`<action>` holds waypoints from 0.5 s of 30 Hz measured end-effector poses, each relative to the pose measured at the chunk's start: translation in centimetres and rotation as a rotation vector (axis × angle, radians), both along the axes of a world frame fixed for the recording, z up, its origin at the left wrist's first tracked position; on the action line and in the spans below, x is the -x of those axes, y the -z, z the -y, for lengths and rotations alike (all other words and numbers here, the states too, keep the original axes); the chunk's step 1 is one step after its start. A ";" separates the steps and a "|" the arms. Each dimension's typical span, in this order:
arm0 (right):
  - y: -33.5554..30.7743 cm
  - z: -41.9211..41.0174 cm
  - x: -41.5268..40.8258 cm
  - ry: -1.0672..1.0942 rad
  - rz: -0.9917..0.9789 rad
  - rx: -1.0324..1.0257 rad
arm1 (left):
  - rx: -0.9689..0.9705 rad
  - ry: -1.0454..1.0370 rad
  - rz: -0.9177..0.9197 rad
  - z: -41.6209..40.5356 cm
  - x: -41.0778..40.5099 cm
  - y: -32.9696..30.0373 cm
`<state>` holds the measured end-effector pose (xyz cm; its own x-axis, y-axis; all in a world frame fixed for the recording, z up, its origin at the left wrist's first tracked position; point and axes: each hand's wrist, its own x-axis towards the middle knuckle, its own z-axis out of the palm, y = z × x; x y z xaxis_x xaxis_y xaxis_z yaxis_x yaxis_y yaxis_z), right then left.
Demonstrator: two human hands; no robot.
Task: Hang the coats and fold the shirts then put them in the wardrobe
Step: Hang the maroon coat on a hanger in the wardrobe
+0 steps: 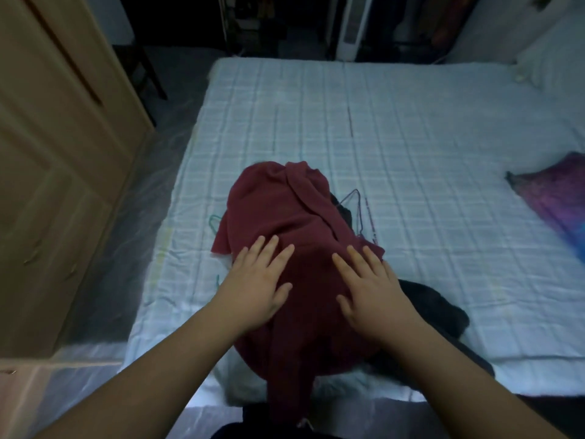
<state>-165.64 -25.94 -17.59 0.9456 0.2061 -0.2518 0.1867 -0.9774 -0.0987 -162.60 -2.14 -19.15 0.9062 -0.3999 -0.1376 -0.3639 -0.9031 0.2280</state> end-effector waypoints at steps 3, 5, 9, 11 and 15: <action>0.7 0.1 -2.6 0.067 0.002 0.005 | 0.012 0.065 0.019 0.5 -4.1 1.1; 1.2 0.3 -4.0 0.099 -0.005 0.007 | 0.000 0.119 0.007 1.2 -6.6 1.9; 2.6 2.2 -5.9 0.156 -0.023 -0.001 | -0.012 0.197 -0.055 3.6 -10.0 3.3; 3.6 3.6 -6.8 0.178 -0.035 -0.004 | -0.036 0.233 -0.083 5.1 -11.3 4.0; 6.2 7.1 -9.3 0.221 -0.091 -0.033 | -0.106 0.299 -0.131 8.3 -14.3 6.0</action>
